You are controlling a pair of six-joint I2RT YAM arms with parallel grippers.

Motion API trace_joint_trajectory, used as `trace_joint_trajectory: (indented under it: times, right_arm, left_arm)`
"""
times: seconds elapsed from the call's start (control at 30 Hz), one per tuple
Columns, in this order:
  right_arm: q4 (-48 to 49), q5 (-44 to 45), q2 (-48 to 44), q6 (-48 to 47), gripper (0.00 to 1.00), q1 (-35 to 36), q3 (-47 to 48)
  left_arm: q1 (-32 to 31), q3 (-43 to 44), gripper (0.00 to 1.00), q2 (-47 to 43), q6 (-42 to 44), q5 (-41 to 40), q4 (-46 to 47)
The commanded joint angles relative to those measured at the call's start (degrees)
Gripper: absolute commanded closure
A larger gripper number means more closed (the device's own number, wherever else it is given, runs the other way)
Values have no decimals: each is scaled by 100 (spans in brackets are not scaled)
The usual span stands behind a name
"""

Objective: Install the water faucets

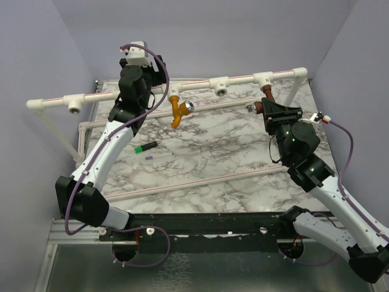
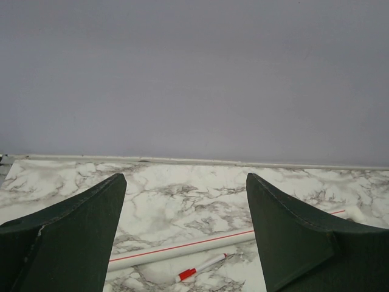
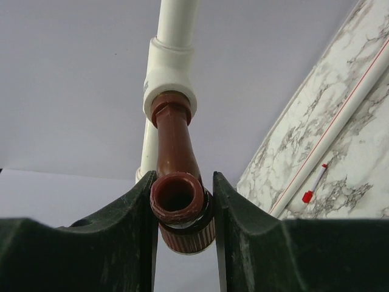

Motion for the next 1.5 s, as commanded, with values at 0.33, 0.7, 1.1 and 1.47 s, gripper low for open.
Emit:
trace_joint_trajectory:
  times: [0.33, 0.7, 1.1, 1.47]
  right_arm:
    - [319, 162, -438, 221, 61, 12, 170]
    - [-556, 96, -521, -426, 30, 12, 350]
    - [-1636, 336, -809, -2219, 26, 12, 859]
    - [-971, -296, -820, -6383, 28, 12, 1159]
  left_arm:
    - [-126, -437, 19, 443, 146, 373, -1463]
    - [-126, -429, 19, 463, 146, 380, -1466]
    - [-126, -421, 18, 475, 137, 398, -1475]
    - [-126, -428, 18, 472, 137, 398, -1468]
